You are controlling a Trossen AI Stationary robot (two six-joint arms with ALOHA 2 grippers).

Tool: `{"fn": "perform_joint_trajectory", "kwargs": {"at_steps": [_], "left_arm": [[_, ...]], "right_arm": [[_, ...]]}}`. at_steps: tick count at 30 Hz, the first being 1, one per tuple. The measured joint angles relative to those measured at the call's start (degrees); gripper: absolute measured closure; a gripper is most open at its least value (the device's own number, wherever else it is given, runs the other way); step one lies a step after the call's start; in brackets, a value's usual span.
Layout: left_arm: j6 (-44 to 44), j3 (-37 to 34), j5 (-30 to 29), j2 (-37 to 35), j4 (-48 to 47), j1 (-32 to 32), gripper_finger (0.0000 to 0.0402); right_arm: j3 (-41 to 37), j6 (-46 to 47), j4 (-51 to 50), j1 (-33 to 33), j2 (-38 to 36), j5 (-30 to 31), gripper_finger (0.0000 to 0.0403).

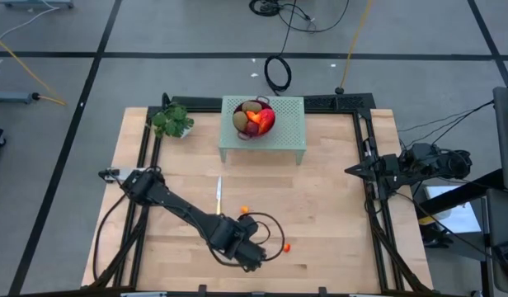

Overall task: Pick & Place Fruit
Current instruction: Put the pear into the strainer bowl on the shelf

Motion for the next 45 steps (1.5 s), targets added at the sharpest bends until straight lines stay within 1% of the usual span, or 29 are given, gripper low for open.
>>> {"fn": "perform_joint_trajectory", "kwargs": {"at_steps": [3,12,16,20,25,28,34,39,45], "left_arm": [[0.9,-3.1,0.3,-0.1,2.5,-0.9,0.0075],[4.0,-7.1,0.3,0.0,4.4,-3.0,0.0075],[7.6,-9.0,-1.8,-0.1,5.8,-3.9,0.0075],[9.2,-11.8,-4.7,-0.1,6.2,-4.7,0.0075],[9.2,-15.4,-5.2,-0.1,8.8,-5.2,0.0075],[10.5,-16.2,-5.4,0.0,9.2,-5.3,0.0075],[14.3,-16.5,-10.4,-0.1,10.2,-5.3,0.0075],[19.7,-16.5,-10.5,-0.1,11.6,-5.3,0.0075],[20.0,-16.5,-10.4,-0.1,11.9,-5.3,0.0075]], "right_arm": [[0.0,0.0,0.0,0.0,0.0,0.0,0.0403],[0.0,0.0,0.0,0.0,0.0,0.0,0.0403],[0.0,0.0,0.0,0.0,0.0,0.0,0.0403],[0.0,0.0,0.0,0.0,0.0,0.0,0.0403],[0.0,0.0,0.0,0.0,0.0,0.0,0.0401],[0.0,0.0,0.0,0.0,0.0,0.0,0.0402],[0.0,0.0,0.0,0.0,0.0,0.0,0.0401],[0.0,0.0,0.0,0.0,0.0,0.0,0.0399],[0.0,0.0,0.0,0.0,0.0,0.0,0.0399]]}}
